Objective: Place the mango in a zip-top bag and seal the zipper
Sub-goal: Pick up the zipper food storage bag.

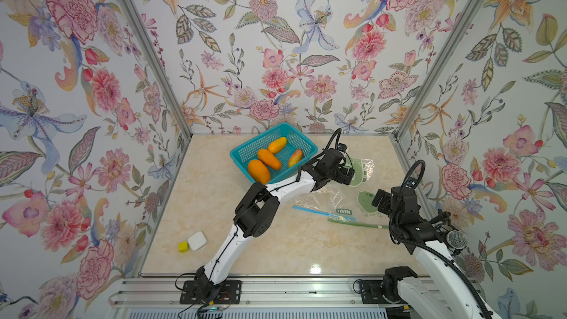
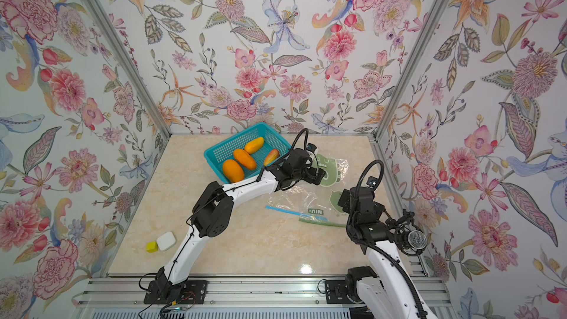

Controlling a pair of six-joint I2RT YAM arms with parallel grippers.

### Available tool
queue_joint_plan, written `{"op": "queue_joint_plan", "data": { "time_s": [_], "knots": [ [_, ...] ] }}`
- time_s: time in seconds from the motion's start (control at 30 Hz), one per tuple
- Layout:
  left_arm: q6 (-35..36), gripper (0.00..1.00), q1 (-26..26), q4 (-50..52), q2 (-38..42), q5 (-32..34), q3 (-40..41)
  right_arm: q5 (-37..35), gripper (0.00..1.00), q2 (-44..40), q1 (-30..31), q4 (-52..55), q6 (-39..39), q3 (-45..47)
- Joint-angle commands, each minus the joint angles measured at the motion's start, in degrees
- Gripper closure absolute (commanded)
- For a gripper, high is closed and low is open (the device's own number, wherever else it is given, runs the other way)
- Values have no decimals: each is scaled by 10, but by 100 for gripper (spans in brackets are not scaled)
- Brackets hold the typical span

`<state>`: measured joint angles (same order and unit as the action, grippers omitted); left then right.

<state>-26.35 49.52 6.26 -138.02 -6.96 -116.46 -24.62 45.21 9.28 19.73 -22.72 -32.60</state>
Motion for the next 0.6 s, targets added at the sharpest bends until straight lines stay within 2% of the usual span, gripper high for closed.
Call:
{"op": "queue_joint_plan", "data": {
  "time_s": [0.0,0.37,0.47,0.57],
  "knots": [
    [12,1,2,51,-41,-10,-53,-19,0,0,-2,10,6,-22],
    [21,2,2,90,-119,-2,-163,-16,0,5,-2,10,-1,-31],
    [14,7,1,92,-130,-14,-170,-15,0,8,-2,10,-3,-31],
    [1,5,2,96,-131,-18,-169,-15,0,11,-1,10,-3,-31]
  ]
}}
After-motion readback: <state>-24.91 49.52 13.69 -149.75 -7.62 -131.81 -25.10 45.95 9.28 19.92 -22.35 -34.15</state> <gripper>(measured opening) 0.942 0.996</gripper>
